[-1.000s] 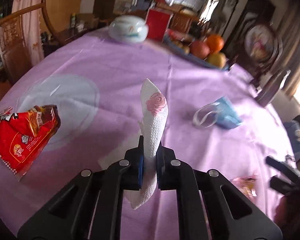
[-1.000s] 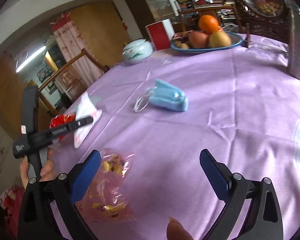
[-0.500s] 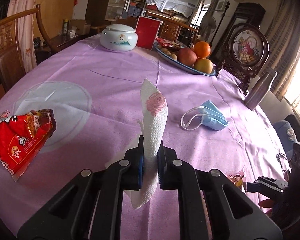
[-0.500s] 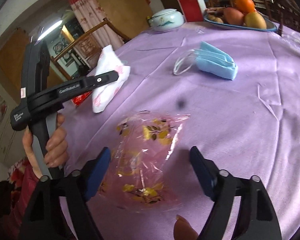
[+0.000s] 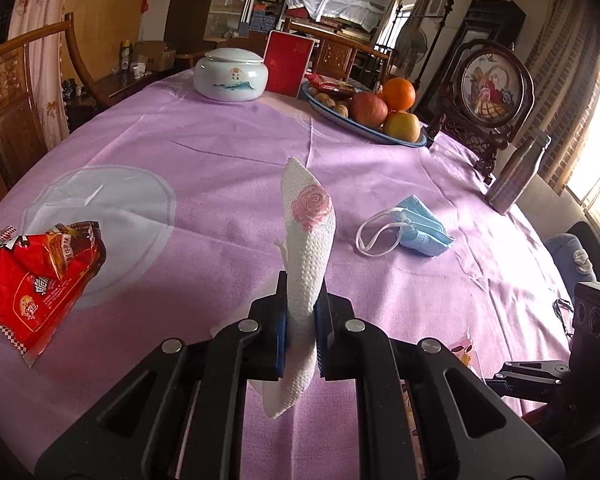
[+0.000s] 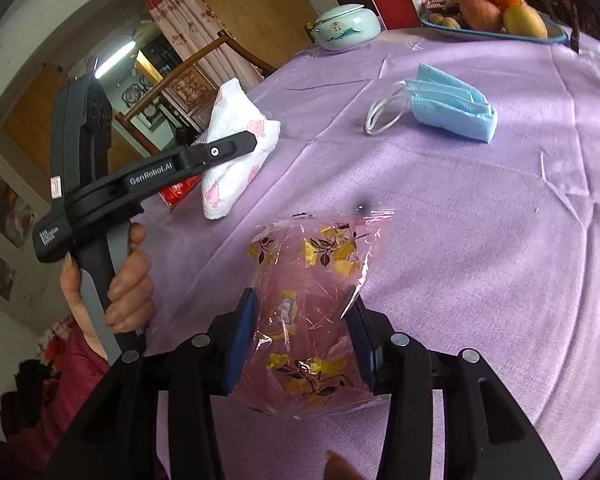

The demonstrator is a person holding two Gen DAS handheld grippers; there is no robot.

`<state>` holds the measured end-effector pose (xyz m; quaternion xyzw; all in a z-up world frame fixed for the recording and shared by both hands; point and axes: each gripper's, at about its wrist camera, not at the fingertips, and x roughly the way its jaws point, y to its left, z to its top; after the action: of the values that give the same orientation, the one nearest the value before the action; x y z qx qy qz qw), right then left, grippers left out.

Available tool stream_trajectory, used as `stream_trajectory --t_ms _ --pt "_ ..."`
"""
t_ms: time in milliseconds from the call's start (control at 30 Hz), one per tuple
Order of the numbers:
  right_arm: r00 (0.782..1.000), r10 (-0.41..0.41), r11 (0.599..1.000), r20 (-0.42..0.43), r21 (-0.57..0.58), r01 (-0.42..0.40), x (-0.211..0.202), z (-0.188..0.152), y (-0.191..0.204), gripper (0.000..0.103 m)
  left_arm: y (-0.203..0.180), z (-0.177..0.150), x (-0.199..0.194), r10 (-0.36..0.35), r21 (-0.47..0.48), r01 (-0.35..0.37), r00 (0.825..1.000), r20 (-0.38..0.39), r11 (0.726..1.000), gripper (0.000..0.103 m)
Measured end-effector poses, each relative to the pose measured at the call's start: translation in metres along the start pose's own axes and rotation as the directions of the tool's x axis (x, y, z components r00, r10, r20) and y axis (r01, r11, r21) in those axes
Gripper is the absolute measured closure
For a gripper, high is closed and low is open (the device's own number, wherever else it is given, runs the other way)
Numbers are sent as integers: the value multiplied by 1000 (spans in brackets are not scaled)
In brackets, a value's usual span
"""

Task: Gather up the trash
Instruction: 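Carry the napkin and candy bag down to the red wastebasket and release both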

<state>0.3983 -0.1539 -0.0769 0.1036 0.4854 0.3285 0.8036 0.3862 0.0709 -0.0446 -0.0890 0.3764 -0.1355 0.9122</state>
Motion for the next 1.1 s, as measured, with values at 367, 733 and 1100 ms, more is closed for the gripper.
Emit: stream_trajectory --t_ms 367,733,1100 --pt "1000 18 998 -19 -56 -19 4 1 12 33 -1 0 1 -4 8 4 1000 7 1000 89" --pt "997 -17 981 -73 -193 3 21 7 39 4 -1 1 1 -21 2 21 1000 5 1000 89" --pt "986 -165 970 -17 -181 159 18 7 43 57 0 1 0 -34 -5 34 999 3 999 88"
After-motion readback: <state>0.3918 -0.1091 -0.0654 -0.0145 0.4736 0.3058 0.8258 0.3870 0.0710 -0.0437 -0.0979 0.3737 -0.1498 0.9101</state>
